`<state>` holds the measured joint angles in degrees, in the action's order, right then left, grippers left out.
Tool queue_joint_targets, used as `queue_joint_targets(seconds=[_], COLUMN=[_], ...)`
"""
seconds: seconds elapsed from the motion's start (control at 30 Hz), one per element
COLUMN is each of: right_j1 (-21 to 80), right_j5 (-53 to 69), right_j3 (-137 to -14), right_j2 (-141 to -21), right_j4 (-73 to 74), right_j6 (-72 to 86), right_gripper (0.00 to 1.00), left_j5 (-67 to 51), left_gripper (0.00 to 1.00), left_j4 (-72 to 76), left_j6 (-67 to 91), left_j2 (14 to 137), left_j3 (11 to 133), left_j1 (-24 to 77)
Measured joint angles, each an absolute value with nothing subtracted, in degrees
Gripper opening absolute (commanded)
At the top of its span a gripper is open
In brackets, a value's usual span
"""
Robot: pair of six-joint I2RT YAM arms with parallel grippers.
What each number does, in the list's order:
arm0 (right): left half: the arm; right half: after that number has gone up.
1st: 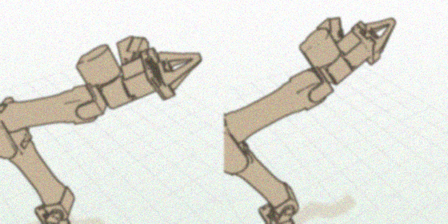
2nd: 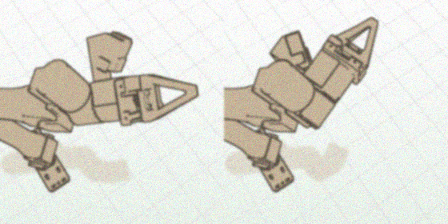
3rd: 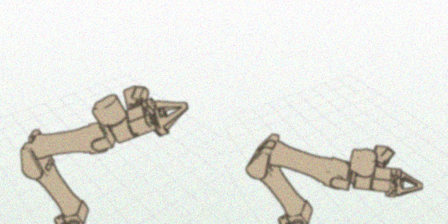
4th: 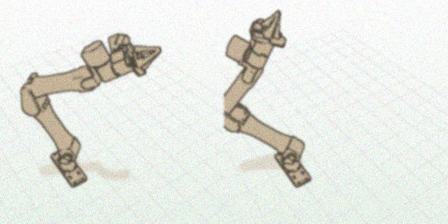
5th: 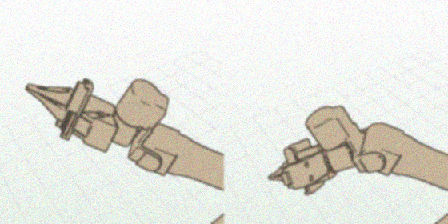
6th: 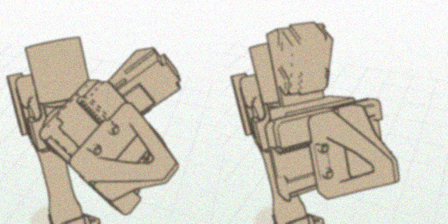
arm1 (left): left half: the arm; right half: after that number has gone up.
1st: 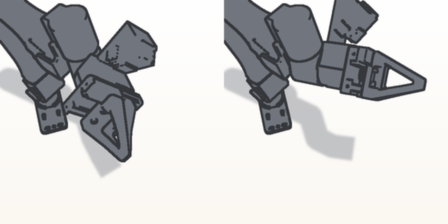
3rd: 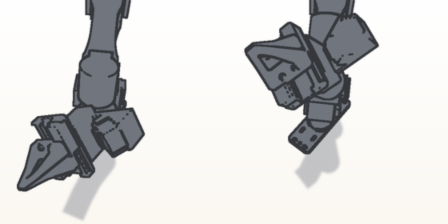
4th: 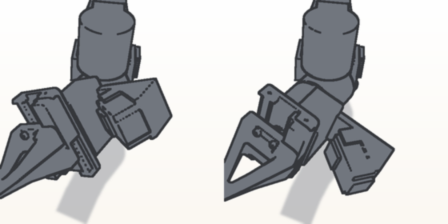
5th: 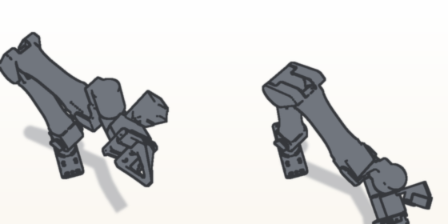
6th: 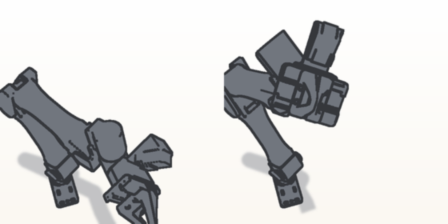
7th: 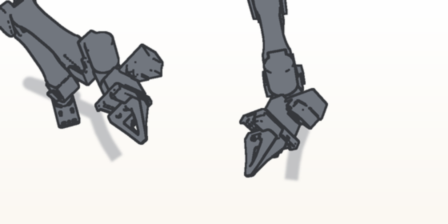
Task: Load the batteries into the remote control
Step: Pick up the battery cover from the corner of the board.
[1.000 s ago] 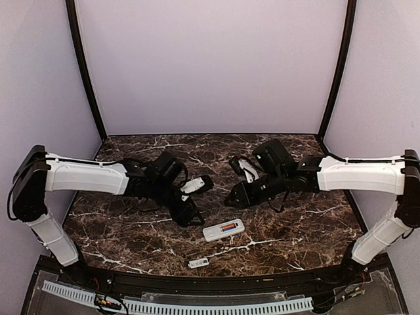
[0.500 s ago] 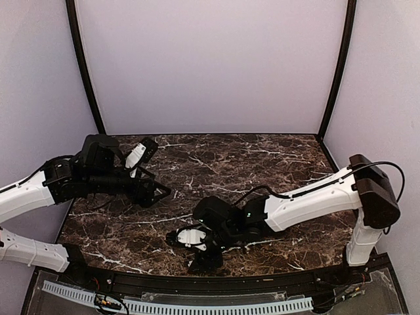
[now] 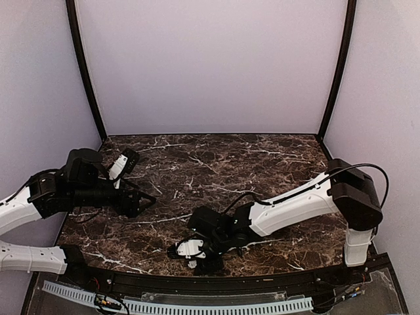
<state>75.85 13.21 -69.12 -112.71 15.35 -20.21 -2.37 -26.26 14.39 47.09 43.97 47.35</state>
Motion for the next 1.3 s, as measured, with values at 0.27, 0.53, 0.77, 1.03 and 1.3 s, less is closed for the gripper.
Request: queue_joint_targets(seconds=[0.27,0.53,0.77,1.03,1.3], right_j1=[75.9,75.9,75.9,75.9,75.1], right_j5=[11.5,10.3,10.4,10.4,9.9], right_j3=[-70.5,-70.7,-71.5,-72.0,-73.1], right_j2=[-113.8,-113.8,-114.2,-114.2,-112.9], right_j4=[15.2,15.8,16.4,16.9,17.4], right_j6=[-19.7,-18.7,-17.1,-12.8,-4.1], right_gripper=[0.46,0.3,0.24,0.18,0.15], left_j5=[-2.3,-2.2,-2.1,-1.9,-0.1], left_gripper=[0.85,0.85,0.85,0.85,0.82], left_j4=[-26.8,-27.7,-28.1,-27.9,-25.8], left_j6=[14.7,14.6,14.6,14.2,13.5], left_j2=[46.6,46.2,44.6,44.7,44.0], left_j3=[43.9,43.9,43.7,43.2,42.3], left_j1=[47.4,47.4,47.4,47.4,47.4])
